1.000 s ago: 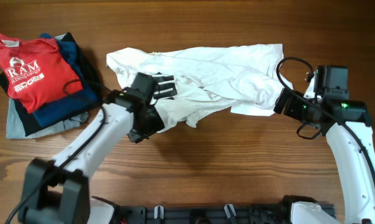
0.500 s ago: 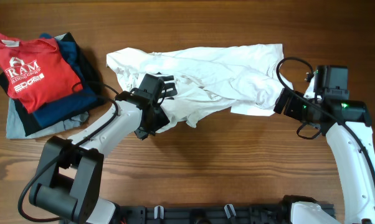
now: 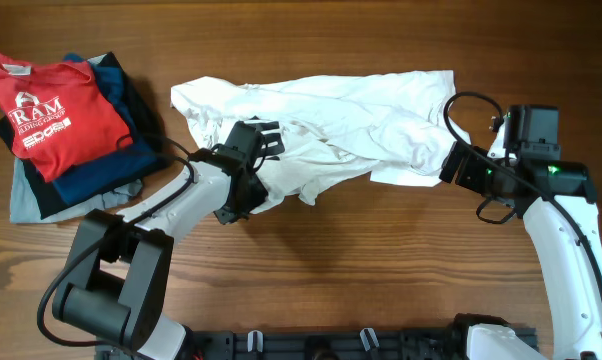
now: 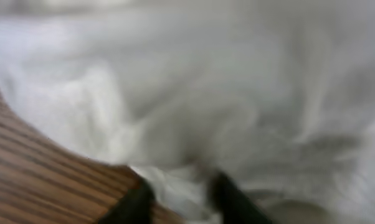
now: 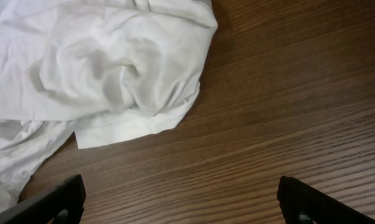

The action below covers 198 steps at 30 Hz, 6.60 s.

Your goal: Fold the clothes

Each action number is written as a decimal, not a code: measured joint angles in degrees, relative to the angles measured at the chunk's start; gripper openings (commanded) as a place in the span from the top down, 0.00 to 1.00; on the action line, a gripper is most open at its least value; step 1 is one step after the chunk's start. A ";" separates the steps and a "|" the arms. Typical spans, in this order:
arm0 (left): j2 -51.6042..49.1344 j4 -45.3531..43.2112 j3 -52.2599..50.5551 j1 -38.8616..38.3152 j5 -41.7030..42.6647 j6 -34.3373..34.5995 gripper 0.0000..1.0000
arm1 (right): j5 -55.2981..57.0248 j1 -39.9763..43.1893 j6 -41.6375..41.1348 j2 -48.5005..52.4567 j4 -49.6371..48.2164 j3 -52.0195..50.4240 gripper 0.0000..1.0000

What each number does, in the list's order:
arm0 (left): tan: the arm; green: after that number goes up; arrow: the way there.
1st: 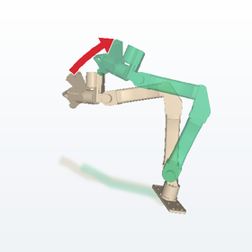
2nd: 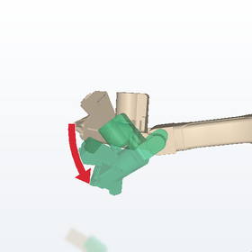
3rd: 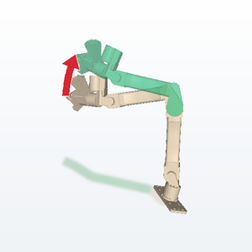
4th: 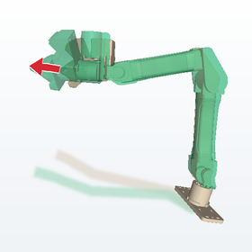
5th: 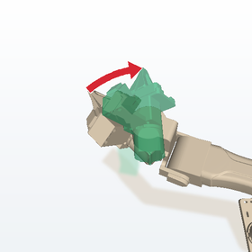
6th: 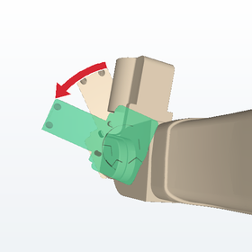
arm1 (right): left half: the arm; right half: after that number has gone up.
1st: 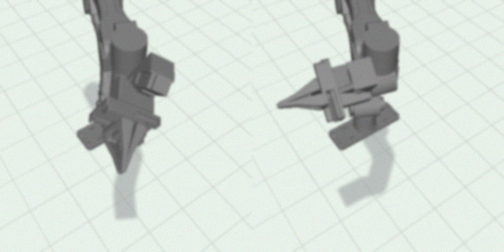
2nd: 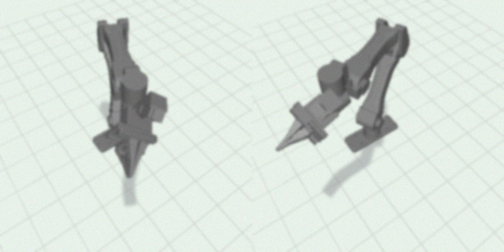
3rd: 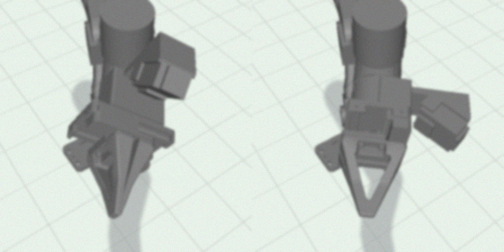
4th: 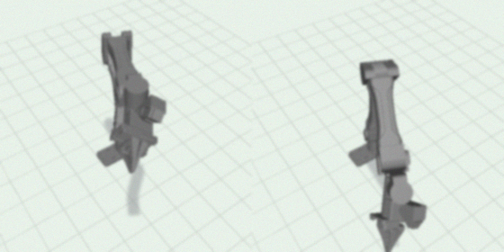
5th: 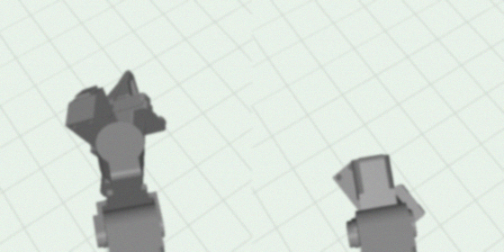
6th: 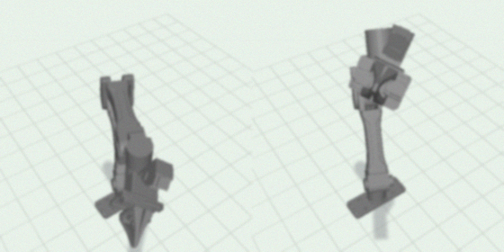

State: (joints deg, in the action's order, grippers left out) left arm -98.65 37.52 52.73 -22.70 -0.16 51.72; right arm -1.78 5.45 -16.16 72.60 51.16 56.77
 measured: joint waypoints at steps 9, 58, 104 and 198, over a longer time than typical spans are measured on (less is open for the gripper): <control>-0.31 -0.46 0.04 0.02 0.09 -0.63 0.96 | 0.00 0.00 0.00 0.00 0.04 0.00 0.00; 30.60 20.37 -1.05 9.70 -12.02 -4.50 0.96 | -12.20 0.00 0.83 24.81 -17.44 -1.20 0.50; 30.60 19.76 -1.05 9.70 -12.02 -4.50 0.96 | -4.46 5.46 0.74 24.85 6.27 7.67 0.32; 32.70 30.73 41.40 31.43 5.22 -20.63 0.96 | 0.79 13.53 -0.39 -4.42 15.67 37.90 0.96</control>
State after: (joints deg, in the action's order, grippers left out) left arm -65.95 68.25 94.13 8.73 5.06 31.09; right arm -0.99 18.98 -16.56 68.18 66.83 94.67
